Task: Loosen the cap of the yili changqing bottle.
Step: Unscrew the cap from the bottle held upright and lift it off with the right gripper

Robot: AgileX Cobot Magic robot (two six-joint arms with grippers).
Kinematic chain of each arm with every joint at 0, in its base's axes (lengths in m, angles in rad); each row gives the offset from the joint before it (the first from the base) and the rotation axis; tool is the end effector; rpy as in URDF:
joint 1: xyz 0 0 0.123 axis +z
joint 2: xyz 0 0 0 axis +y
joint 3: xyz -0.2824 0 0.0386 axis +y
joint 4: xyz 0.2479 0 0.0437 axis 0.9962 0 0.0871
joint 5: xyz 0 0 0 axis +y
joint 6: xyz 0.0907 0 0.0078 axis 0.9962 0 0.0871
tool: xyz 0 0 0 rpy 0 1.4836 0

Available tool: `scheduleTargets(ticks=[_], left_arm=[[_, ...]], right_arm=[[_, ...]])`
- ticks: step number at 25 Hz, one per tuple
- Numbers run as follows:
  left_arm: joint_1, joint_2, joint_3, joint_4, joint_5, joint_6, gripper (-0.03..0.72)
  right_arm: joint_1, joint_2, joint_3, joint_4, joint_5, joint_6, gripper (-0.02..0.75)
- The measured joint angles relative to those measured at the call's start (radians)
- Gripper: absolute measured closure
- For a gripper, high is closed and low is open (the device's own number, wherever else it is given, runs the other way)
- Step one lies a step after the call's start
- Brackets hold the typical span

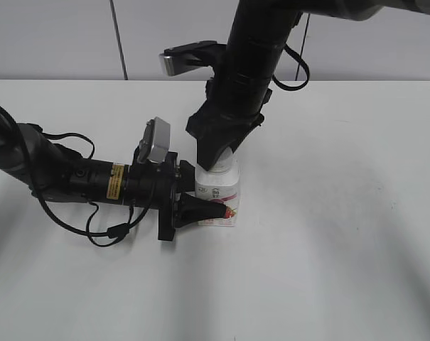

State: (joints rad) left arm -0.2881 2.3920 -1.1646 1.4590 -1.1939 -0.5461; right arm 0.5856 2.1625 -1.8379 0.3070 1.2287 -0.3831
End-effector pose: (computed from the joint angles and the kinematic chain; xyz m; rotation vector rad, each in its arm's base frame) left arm 0.3407 -0.1886 0.0418 1.3887 1.4919 -1.1318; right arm 0.3597 0.2696 0.2116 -1.2922 2.7440 0.4636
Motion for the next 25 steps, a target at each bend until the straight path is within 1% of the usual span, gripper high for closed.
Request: scheduleTargets(ticks=[4,12,25], left_arm=[[0.0,0.0,0.0,0.002,-0.002,0.001,0.319],[0.0,0.0,0.0,0.003,-0.001,0.002,0.319],[-0.001,0.0,-0.001,0.005,-0.002,0.001,0.319]], right_arm=[[0.0,0.0,0.0,0.003,0.0,-0.15,0.337],[0.0,0.0,0.0,-0.001,0.0,-0.35,0.338],[0.014,-0.005,-0.001,-0.09,0.009,-0.691,0.343]])
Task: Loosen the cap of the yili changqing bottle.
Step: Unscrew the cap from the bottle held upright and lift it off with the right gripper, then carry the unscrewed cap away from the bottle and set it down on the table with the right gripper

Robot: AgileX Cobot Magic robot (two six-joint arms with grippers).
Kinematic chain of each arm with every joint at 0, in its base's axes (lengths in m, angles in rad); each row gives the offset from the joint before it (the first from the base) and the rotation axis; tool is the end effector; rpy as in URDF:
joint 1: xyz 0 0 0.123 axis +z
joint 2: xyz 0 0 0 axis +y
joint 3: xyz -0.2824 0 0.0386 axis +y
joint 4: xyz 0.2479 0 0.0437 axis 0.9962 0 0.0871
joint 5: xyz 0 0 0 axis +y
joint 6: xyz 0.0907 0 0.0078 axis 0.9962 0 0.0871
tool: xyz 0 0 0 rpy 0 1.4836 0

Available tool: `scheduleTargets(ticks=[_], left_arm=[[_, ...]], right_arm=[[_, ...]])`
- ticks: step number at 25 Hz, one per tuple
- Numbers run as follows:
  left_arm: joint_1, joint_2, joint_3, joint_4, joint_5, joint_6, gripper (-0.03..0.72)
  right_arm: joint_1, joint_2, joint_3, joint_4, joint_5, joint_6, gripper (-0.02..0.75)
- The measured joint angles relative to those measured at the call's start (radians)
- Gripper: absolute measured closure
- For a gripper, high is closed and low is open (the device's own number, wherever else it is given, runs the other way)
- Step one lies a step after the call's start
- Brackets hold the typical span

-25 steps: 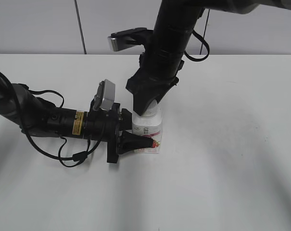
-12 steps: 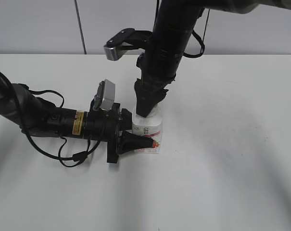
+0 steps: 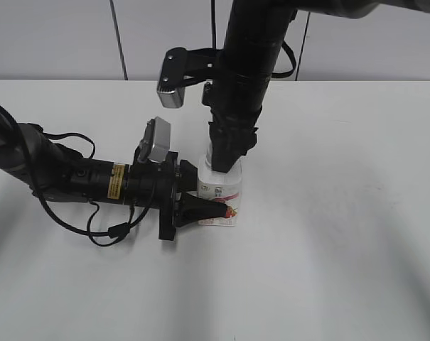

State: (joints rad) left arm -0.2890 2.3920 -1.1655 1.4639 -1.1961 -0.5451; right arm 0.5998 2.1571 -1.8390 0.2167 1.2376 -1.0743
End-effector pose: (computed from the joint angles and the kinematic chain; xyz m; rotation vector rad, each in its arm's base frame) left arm 0.3403 -0.1890 0.0420 1.3951 1.4866 -1.1342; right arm 0.3587 0.2677 0.2122 -2.1530 2.0630 0.2672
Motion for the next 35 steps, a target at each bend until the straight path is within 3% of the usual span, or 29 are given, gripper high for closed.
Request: scheduleTargets(ticks=[35], left_arm=[[0.0,0.0,-0.003,0.022,-0.011,0.001,0.322]], right_arm=[[-0.006,-0.038,-0.011,-0.053,-0.01,0.017,0.35]])
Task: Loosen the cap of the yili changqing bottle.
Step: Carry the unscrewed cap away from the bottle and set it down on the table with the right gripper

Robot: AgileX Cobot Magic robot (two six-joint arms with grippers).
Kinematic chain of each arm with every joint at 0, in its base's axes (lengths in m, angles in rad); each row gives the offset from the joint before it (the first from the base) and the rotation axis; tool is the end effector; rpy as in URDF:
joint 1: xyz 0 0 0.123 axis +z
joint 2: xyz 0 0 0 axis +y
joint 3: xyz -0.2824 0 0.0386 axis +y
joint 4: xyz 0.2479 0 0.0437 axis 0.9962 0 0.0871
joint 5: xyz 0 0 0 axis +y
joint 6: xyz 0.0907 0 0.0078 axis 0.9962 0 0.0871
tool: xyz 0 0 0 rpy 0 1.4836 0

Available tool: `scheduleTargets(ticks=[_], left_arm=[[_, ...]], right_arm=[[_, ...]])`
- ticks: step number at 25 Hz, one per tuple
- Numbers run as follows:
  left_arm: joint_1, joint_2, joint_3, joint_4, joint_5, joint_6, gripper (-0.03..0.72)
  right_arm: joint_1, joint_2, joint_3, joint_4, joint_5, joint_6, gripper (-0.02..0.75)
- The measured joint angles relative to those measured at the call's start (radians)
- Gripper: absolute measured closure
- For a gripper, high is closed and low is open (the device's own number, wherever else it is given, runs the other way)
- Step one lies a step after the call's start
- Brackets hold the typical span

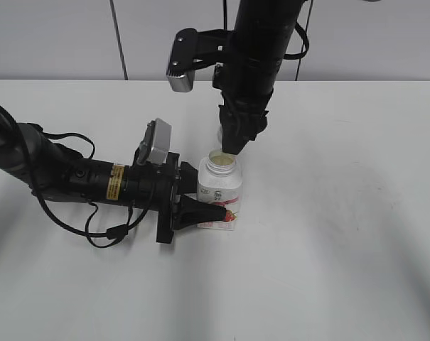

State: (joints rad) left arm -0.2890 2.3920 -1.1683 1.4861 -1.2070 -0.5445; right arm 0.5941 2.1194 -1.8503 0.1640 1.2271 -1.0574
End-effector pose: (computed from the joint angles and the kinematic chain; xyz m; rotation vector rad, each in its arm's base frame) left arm 0.3388 -0.1891 0.0424 1.4176 1.4689 -1.1470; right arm 0.3614 0.2610 0.2313 -2.1201 2.0413 0.1732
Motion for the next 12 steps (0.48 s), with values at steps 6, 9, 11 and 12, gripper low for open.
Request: scheduleTargets(ticks=[6,9,11,12], left_arm=[[0.0,0.0,0.0,0.003,-0.002,0.002,0.322],[0.0,0.0,0.0,0.003,-0.002,0.002,0.322],[0.0,0.0,0.0,0.004,-0.002,0.003,0.322],[0.0,0.0,0.0,0.004,-0.002,0.003,0.322]], right_arm=[[0.0,-0.034,0.0,-0.027,0.0,0.102,0.35],[0.0,-0.059,0.0,-0.063,0.0,0.233,0.35],[0.0,-0.067,0.0,-0.087,0.0,0.312,0.35],[-0.002,-0.069,0.0,-0.091,0.0,0.352,0.35]])
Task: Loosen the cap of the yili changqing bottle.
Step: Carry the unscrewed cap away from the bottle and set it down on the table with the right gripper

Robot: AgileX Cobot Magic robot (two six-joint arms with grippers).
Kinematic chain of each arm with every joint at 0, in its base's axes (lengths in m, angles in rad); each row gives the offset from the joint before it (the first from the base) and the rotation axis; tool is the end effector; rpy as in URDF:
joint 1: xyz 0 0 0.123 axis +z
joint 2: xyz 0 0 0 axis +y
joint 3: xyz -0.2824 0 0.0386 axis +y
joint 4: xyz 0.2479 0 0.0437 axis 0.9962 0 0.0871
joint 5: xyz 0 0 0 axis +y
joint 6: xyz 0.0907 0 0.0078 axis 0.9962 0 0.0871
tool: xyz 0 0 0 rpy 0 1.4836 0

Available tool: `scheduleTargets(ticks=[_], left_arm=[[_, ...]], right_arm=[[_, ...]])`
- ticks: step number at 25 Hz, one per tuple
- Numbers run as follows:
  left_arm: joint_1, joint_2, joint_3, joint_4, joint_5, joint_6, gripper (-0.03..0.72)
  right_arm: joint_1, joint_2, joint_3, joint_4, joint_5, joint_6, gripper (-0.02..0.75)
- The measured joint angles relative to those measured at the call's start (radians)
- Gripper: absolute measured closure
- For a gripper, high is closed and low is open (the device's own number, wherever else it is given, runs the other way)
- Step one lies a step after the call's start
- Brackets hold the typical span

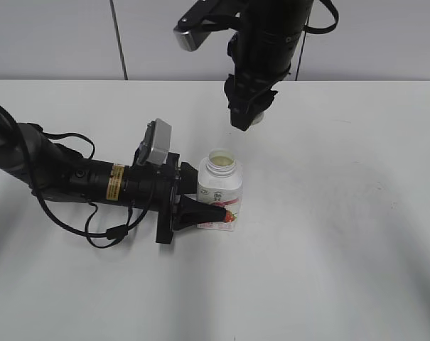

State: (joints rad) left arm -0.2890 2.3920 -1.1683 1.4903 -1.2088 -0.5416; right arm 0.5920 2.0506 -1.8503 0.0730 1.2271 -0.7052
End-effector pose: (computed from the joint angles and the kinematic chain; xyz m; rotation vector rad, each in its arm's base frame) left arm 0.3384 -0.1891 0.0424 1.4234 1.4638 -1.1478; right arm 0.3591 0.2490 0.2608 -1.7362 2.3306 0.0848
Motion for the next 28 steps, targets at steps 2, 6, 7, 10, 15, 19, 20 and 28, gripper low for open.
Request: scheduleTargets(ticks=[2,6,7,10,15,19,20,28], left_arm=[[0.0,0.0,0.0,0.0,-0.001,0.0,0.322],[0.0,0.0,0.0,0.002,0.0,0.0,0.322],[0.0,0.0,0.0,0.002,0.0,0.0,0.322],[0.0,0.0,0.0,0.004,0.0,0.0,0.322],[0.0,0.0,0.0,0.004,-0.002,0.0,0.322],[0.0,0.0,0.0,0.004,-0.002,0.0,0.322],[0.0,0.0,0.0,0.005,-0.002,0.0,0.322],[0.0,0.0,0.0,0.005,-0.002,0.0,0.322]], right_arm=[[-0.007,-0.001,0.0,-0.005,0.0,0.078,0.35],[-0.056,-0.003,0.0,0.008,0.0,0.256,0.35],[-0.082,-0.003,0.001,0.021,0.0,0.297,0.35],[-0.176,-0.007,0.028,0.092,-0.002,0.377,0.35],[-0.317,-0.01,0.141,0.17,-0.072,0.452,0.35],[-0.412,-0.03,0.287,0.179,-0.157,0.479,0.35],[-0.435,-0.039,0.328,0.181,-0.184,0.481,0.35],[-0.607,-0.081,0.626,0.183,-0.394,0.504,0.351]])
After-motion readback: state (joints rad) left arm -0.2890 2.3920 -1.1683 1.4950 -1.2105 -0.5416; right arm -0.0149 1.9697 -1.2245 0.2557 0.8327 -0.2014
